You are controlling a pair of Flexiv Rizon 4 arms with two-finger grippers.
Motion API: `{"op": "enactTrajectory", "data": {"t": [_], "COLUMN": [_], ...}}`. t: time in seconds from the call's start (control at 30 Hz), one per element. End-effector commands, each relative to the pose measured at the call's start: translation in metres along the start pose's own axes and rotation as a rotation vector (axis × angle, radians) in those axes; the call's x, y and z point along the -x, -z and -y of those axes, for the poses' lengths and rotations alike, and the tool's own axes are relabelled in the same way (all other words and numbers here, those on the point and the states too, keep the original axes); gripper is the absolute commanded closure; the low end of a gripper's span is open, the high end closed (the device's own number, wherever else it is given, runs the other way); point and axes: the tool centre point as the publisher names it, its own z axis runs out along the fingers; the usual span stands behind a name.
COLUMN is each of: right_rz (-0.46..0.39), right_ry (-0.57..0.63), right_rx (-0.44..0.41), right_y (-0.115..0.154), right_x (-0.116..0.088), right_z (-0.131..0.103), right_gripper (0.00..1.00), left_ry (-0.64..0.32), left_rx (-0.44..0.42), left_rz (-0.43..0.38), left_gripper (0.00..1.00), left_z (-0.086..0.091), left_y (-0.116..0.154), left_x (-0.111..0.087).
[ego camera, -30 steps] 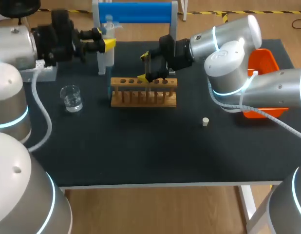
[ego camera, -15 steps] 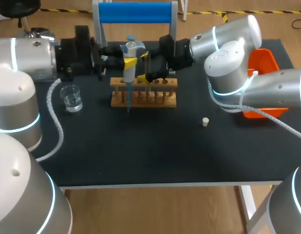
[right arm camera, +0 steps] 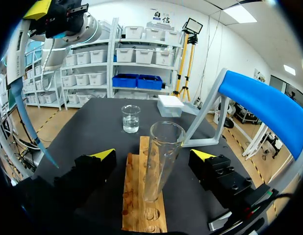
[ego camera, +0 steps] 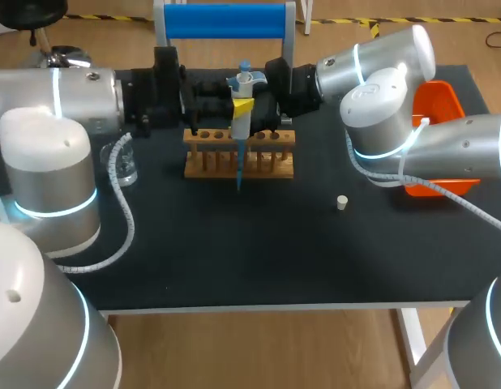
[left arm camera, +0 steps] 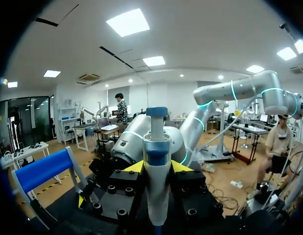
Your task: Invert the test tube, pick up the pipette, mount the tip to pipette, aspirate from beaker and dispense into the tube, eject the tip, return the pipette, and cap with the stopper.
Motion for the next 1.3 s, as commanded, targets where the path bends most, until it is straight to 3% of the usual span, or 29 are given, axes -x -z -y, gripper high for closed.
{"op": "enactTrajectory", "data": {"t": [0.03,0.4,1.07,1.3], "right_rz": [-0.002,-0.002,0.026,-0.014], "right_ry": [-0.001,-0.001,-0.021,0.0], "right_rx": [-0.002,-0.002,0.076,0.115], "right_y": [0.001,0.001,0.059,0.075], "right_x": [0.0,0.0,-0.002,-0.021], "right_z": [0.0,0.0,0.028,0.031], "right_gripper": [0.0,0.0,0.0,0.0], "left_ry": [0.0,-0.002,-0.002,-0.002], "left_rx": [0.007,0.017,0.017,0.017], "left_rz": [-0.005,0.007,0.007,0.007], "left_gripper": [1.0,1.0,1.0,1.0], "left_z": [0.0,0.001,0.001,0.001], "left_y": [-0.004,-0.004,-0.004,-0.004], "left_x": [0.003,0.004,0.004,0.004]}}
